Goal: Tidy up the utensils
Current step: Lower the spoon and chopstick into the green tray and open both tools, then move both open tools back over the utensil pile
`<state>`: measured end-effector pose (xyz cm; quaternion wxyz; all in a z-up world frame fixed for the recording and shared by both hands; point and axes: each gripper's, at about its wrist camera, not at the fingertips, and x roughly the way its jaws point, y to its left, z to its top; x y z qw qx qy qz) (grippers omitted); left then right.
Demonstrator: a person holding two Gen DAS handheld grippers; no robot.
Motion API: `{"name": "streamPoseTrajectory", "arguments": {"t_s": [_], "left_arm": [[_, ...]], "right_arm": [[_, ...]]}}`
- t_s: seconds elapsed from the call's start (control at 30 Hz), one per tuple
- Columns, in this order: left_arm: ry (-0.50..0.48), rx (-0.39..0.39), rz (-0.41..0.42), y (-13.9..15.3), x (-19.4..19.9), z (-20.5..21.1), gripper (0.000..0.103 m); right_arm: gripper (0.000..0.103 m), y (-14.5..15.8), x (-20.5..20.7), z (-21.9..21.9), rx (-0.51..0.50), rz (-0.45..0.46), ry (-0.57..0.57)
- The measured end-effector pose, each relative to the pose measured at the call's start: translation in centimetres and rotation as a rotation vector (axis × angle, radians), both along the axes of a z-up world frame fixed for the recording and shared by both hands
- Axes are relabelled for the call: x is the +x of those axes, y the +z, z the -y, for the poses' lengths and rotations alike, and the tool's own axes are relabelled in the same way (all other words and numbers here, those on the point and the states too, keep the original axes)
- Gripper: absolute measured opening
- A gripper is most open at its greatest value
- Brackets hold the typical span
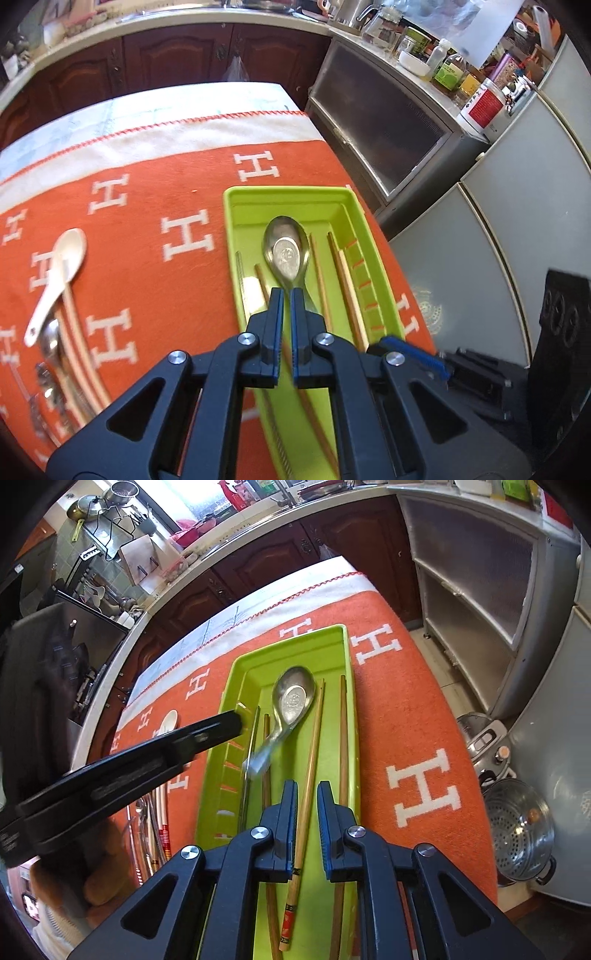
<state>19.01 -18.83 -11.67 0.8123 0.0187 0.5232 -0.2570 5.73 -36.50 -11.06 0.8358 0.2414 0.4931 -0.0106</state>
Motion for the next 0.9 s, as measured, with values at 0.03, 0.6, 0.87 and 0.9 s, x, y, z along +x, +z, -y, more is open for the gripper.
{"name": "streamPoseTrajectory", "arguments": {"t_s": [0.03,0.6,0.87,0.9], "left_arm": [[0.0,0.011,0.007,0.3,-0.5,-0.2,0.0],[0.129,0.102,0.014,2.2,-10.9,-13.5,0.0],[0.22,0.124,0.013,1.3,-12.6,-18.9,0.0],[0.23,0.128,0.012,1.1,-12.7,-19.5,0.0]], "right_arm": [[0.011,0.3,-0.5,-0.2,-0.009,0.001,0.0],[0.011,3.9,-6.3,-7.3,-0.04,0.028,0.113],[0.011,5.6,-7.1,-12.3,-0.051,0.045,0.192],[0.011,5.8,-7.1,-13.0,-0.054,0.044,0.201]]}}
